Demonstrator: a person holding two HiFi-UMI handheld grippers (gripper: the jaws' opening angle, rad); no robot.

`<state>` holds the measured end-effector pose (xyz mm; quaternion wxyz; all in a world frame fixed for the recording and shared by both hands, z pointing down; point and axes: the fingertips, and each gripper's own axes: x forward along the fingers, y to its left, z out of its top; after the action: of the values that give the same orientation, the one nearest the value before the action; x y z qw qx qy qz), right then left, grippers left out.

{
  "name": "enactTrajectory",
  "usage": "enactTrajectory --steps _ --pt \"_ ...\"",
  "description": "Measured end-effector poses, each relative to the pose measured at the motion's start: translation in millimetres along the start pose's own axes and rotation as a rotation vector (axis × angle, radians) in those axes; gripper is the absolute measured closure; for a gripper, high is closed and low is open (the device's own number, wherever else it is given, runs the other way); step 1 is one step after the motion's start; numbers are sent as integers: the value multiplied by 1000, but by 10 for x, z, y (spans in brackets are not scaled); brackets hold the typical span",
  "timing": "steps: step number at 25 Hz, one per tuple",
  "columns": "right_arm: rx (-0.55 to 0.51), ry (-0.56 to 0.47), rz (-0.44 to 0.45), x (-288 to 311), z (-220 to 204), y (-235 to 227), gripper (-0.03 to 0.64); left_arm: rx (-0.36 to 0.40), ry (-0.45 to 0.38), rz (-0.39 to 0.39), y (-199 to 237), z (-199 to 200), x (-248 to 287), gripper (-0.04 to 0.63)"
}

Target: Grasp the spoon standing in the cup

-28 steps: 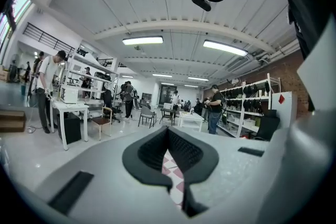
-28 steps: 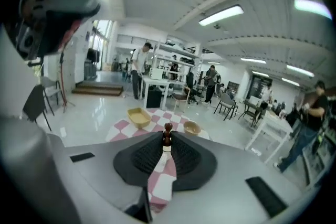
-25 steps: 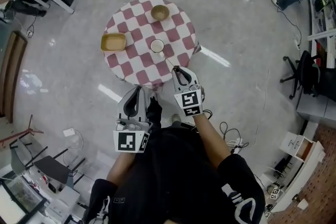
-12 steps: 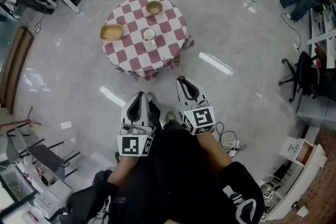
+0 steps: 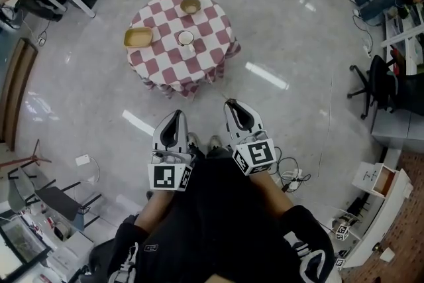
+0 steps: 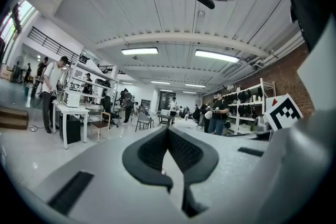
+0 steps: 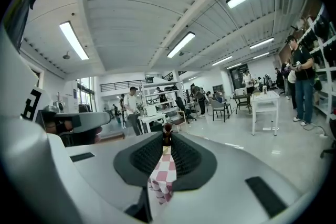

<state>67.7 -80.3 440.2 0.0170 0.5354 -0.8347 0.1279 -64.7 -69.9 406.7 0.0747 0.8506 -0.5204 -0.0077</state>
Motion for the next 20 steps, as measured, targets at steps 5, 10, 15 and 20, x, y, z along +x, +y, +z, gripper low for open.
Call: enactTrajectory --steps 5,10,15,20 --pt "2 -15 -17 30 34 136 552 -8 -13 -7 155 29 -14 591" --pt "1 -23 -32 50 18 239 552 -8 -13 -17 277 29 -56 591" --pt "-5 -12 -34 60 -12 287 552 -23 -12 -14 316 6 -69 591" --pt "-8 -15 -36 55 13 287 552 -14 -12 -20 314 20 -89 591"
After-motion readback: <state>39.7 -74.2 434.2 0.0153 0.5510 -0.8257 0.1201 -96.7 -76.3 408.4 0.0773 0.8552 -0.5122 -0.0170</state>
